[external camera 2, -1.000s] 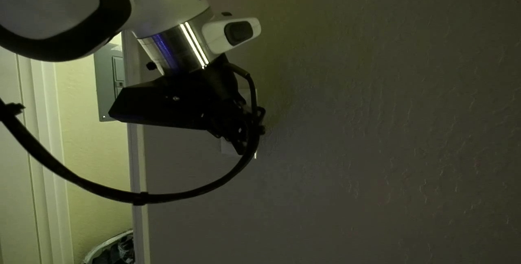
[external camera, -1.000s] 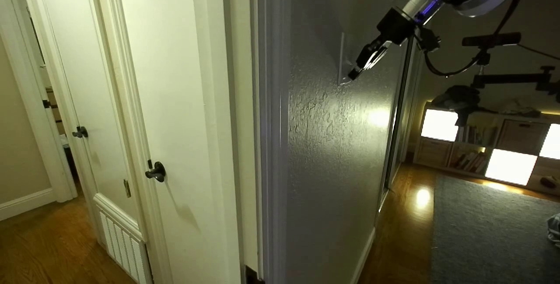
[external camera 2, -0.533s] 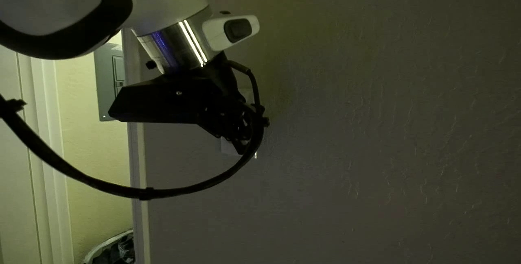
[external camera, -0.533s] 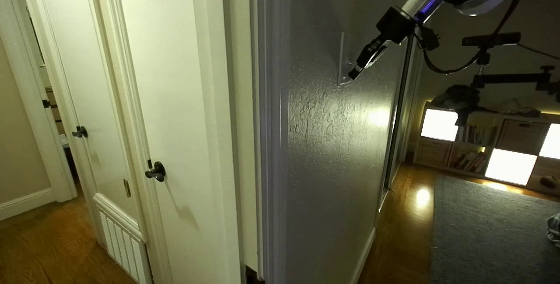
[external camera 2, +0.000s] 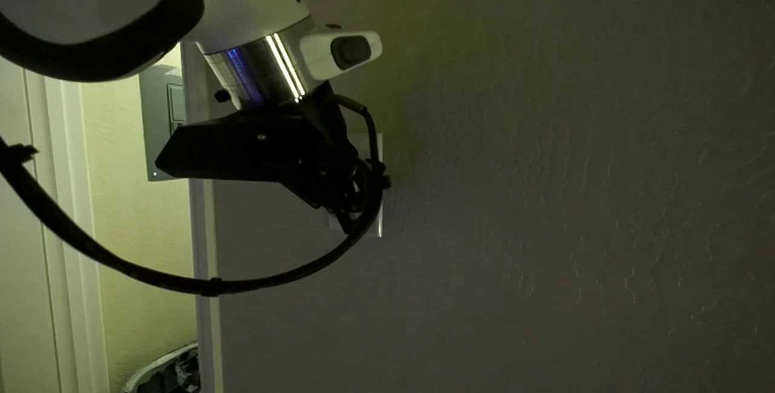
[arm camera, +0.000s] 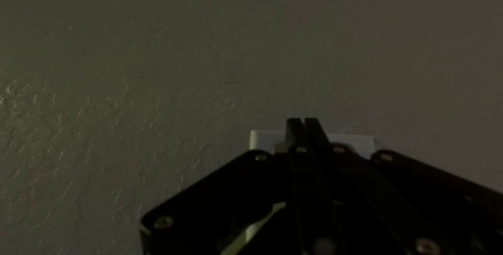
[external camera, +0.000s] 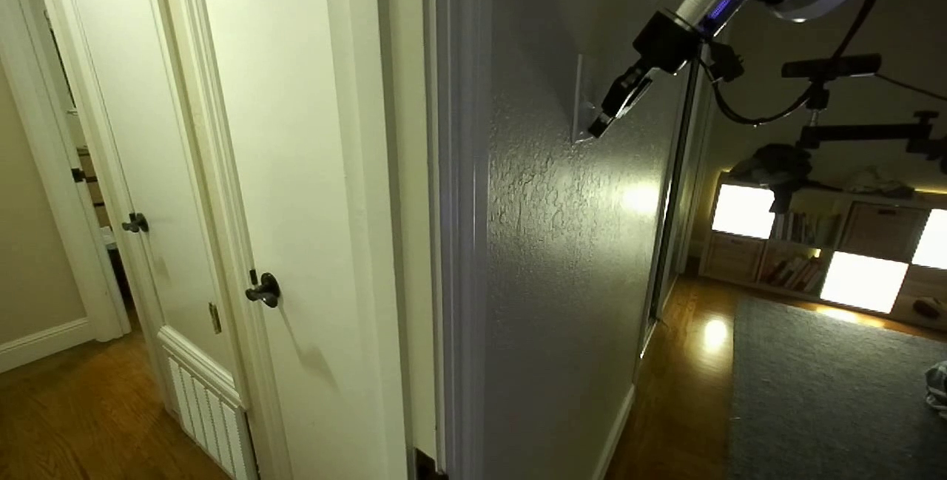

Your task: Turn on the switch

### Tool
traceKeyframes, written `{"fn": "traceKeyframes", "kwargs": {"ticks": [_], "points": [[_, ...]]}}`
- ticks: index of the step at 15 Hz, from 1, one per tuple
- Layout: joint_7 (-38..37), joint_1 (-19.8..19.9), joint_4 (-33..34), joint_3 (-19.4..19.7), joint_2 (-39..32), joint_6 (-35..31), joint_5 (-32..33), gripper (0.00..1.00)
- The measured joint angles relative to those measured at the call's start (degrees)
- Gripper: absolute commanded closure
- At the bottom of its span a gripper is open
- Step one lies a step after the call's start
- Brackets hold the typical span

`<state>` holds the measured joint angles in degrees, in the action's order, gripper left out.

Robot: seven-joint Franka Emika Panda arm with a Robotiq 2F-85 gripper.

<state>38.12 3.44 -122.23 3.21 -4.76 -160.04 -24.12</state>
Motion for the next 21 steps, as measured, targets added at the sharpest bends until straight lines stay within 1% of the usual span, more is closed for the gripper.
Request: {"fn": "traceKeyframes", "kwargs": {"ticks": [2, 9, 12, 17, 21], "points": [[-2.9, -0.4, -0.1, 0.0, 0.0, 2.0, 2.7, 0.95], [-10.3, -0.2, 0.6, 0.0, 0.1, 1.8, 10.2, 0.95], [-11.8, -0.2, 1.7, 0.0, 0.3, 1.7, 10.8, 0.95], [-12.8, -0.2, 1.6, 0.2, 1.0, 1.6, 10.8, 0.95], [-14.8, -0.2, 1.4, 0.2, 2.9, 1.0, 12.2, 0.95]]}}
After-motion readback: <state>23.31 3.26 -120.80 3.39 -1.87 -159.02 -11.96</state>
